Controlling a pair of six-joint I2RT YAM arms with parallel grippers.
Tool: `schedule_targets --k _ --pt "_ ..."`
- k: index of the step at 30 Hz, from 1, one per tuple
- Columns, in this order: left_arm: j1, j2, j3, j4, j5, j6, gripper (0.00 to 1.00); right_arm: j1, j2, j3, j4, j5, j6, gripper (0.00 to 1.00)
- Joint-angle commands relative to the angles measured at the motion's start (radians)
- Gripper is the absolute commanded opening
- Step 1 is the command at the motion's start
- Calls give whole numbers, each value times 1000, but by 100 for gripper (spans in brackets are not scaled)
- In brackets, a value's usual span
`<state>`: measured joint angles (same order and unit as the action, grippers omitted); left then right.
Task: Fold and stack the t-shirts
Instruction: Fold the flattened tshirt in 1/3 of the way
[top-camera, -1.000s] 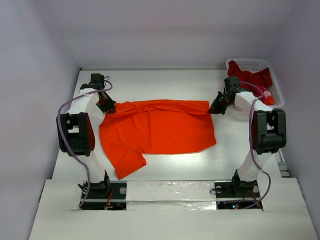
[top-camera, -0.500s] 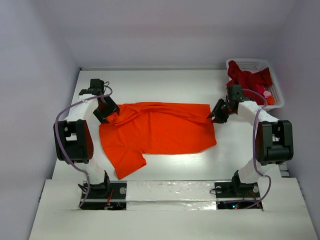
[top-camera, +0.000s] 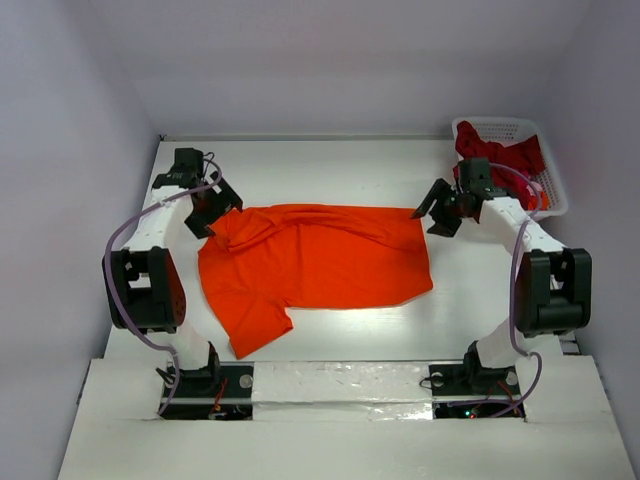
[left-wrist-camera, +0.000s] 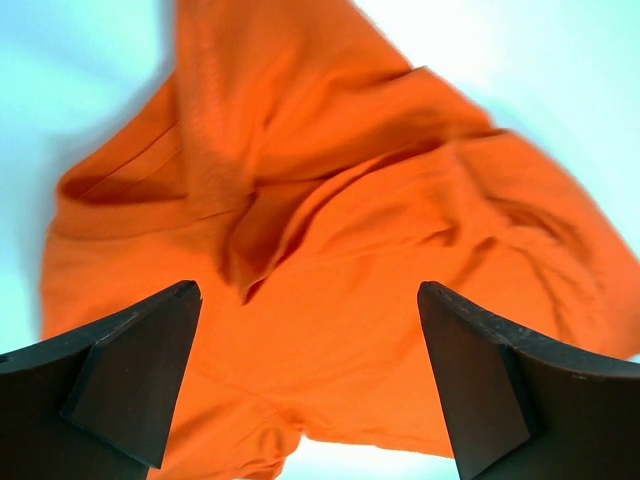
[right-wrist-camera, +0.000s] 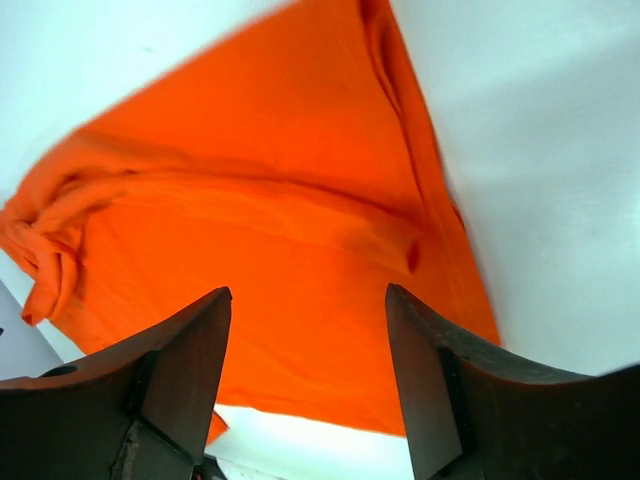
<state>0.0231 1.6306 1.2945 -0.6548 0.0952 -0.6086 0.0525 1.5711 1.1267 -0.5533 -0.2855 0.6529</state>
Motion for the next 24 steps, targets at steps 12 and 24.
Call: schedule_targets --k 12,24 --pt "-192 150 140 146 -58 55 72 185 282 260 -68 140 -170 62" --pt "-206 192 114 149 -210 105 71 290 360 392 -122 241 -211 59"
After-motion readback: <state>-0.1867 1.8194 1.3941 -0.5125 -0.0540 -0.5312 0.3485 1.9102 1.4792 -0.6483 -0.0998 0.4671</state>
